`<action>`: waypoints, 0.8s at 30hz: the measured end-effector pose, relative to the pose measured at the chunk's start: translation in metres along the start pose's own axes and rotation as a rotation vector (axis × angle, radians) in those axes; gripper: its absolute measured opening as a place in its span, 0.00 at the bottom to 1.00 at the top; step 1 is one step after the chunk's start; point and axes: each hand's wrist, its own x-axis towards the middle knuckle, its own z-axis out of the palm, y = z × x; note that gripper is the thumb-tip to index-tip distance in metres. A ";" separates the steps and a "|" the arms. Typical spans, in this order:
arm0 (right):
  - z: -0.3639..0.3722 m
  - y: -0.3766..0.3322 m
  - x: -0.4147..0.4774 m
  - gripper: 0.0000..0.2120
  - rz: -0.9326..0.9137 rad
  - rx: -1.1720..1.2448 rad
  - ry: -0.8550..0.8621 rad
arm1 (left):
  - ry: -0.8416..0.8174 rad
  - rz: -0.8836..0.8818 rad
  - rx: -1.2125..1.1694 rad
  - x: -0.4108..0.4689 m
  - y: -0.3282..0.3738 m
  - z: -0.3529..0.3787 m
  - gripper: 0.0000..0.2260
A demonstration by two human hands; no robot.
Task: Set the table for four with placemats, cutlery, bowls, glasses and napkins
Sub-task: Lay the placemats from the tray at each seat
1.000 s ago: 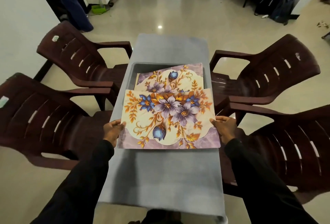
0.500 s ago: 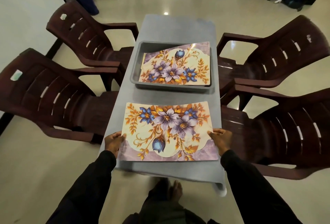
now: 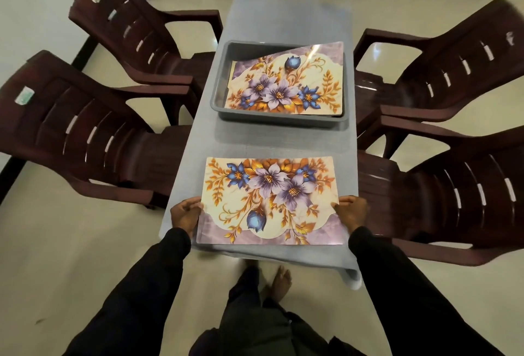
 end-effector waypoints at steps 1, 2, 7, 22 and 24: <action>-0.001 0.001 0.001 0.08 -0.008 -0.020 0.017 | -0.001 0.002 -0.001 0.001 -0.002 -0.001 0.06; -0.002 0.003 0.003 0.09 -0.024 -0.045 0.031 | -0.009 0.006 -0.002 0.002 -0.005 -0.003 0.06; 0.005 0.002 0.006 0.13 -0.278 -0.209 -0.057 | -0.030 0.024 -0.026 -0.001 -0.011 -0.007 0.07; 0.046 0.035 -0.017 0.41 -0.670 -0.700 -0.197 | -0.102 0.296 0.436 -0.024 -0.004 0.047 0.16; 0.050 0.043 -0.028 0.42 -0.588 -0.683 -0.116 | -0.205 0.378 0.533 -0.033 -0.012 0.066 0.19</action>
